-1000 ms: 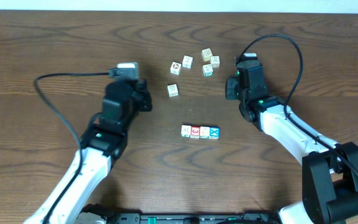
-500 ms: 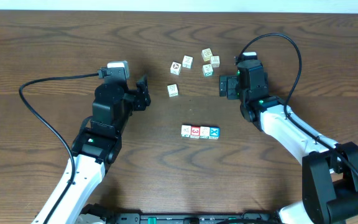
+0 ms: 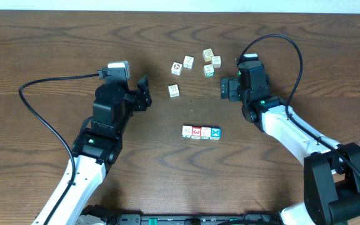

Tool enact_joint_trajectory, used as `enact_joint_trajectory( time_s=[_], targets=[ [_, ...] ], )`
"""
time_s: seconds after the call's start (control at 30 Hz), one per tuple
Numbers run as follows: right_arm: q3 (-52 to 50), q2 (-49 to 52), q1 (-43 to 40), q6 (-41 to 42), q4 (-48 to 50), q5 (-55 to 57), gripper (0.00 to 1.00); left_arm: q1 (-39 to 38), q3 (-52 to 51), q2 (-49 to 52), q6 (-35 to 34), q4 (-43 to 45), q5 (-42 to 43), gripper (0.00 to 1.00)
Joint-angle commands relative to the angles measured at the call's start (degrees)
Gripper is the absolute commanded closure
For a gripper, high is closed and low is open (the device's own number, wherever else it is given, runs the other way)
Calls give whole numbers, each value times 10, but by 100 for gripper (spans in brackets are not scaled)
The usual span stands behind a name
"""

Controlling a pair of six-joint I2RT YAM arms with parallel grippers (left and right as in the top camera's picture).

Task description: Lift 4 blocks

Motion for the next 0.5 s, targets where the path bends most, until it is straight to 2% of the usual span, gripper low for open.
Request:
enact_joint_trajectory(
  time_s=[0.0, 0.47],
  targets=[
    [9, 0, -3, -6, -1, 9, 1, 2, 14, -6, 3, 1, -5, 26],
    [9, 0, -3, -6, -1, 9, 1, 3, 14, -7, 3, -12, -5, 26]
  ],
)
